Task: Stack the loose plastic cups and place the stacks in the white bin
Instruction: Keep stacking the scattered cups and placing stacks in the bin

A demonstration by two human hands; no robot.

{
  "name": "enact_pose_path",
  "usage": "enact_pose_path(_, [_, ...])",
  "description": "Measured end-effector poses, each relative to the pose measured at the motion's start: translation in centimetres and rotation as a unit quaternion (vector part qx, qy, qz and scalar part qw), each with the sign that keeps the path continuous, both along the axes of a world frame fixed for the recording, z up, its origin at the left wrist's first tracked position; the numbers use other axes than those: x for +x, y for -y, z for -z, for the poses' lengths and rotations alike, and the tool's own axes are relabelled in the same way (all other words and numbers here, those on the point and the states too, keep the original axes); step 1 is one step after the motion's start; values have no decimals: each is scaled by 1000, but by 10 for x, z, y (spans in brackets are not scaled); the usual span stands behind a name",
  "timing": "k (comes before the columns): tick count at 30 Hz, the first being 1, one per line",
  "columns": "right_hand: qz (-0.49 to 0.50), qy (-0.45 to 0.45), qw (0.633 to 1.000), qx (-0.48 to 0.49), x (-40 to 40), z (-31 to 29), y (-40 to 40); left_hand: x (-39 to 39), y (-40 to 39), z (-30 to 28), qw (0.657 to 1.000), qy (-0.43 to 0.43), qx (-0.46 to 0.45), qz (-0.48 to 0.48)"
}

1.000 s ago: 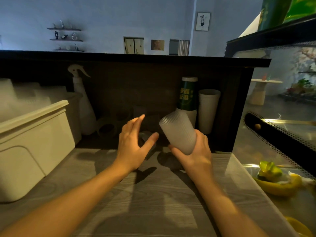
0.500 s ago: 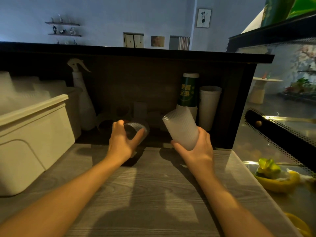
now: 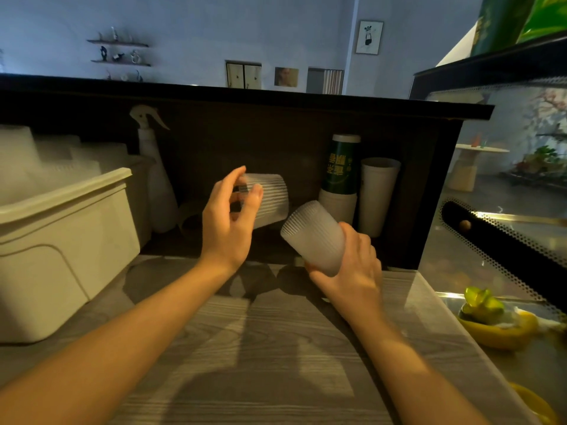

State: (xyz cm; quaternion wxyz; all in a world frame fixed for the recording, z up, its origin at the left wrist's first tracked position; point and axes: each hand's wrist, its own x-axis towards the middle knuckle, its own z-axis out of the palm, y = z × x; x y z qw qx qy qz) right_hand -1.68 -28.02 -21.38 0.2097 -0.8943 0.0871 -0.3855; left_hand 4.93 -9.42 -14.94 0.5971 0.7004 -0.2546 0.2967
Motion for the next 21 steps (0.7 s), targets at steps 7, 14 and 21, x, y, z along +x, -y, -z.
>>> enact_pose_path(7, [-40,24,999,-12,2,1,-6,-4,6,4,990,-4,116,75])
enact_pose_path(14, [-58,34,998,-6,1,2,-7,2,1,-4,983,-1,170,73])
enact_pose_path(21, [-69,28,997,-25,0,4,-4,-7,16,28,942,-62,292,156])
